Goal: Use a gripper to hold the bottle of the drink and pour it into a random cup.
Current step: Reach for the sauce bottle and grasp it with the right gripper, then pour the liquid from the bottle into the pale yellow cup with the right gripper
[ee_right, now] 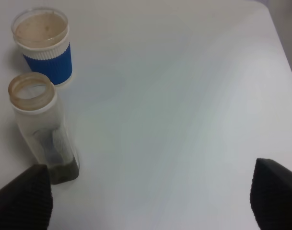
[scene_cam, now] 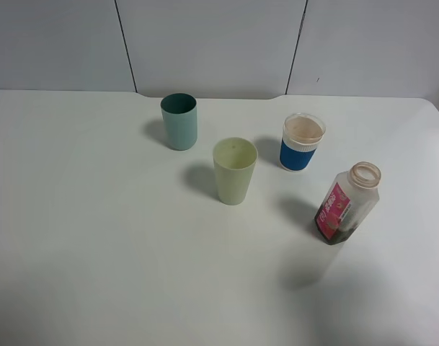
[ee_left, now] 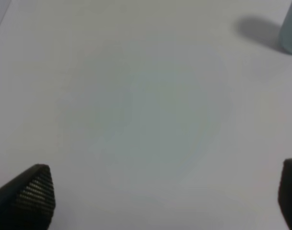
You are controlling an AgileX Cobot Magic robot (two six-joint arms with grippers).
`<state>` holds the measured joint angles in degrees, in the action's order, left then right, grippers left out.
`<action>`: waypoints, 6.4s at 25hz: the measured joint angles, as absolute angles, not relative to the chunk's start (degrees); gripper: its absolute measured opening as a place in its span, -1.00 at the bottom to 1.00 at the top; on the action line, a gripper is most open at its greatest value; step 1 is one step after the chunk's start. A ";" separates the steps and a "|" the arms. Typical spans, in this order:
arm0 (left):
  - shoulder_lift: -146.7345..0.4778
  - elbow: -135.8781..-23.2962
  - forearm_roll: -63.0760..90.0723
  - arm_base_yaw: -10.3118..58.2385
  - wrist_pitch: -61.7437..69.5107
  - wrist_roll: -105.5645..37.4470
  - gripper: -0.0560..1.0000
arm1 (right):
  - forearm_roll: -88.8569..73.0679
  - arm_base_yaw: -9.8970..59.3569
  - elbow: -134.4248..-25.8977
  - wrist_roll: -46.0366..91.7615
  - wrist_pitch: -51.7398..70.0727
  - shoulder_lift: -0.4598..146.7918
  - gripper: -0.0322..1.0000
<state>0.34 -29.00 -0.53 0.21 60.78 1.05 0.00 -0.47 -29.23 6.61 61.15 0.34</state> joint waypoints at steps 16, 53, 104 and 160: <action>0.34 -29.00 -0.53 0.21 60.78 1.05 0.86 | -5.20 -0.47 -34.19 6.61 58.30 25.66 0.64; 0.34 -29.00 -0.53 0.21 60.78 1.05 0.86 | -12.00 16.12 -14.02 0.00 14.39 64.87 0.64; 0.34 -29.00 -0.53 0.21 60.78 1.05 0.86 | -5.54 17.72 -3.34 6.77 -37.43 83.60 0.64; 0.34 -29.00 -0.53 0.21 60.78 1.05 0.86 | 0.00 17.72 -3.34 -6.67 -46.99 91.84 -0.20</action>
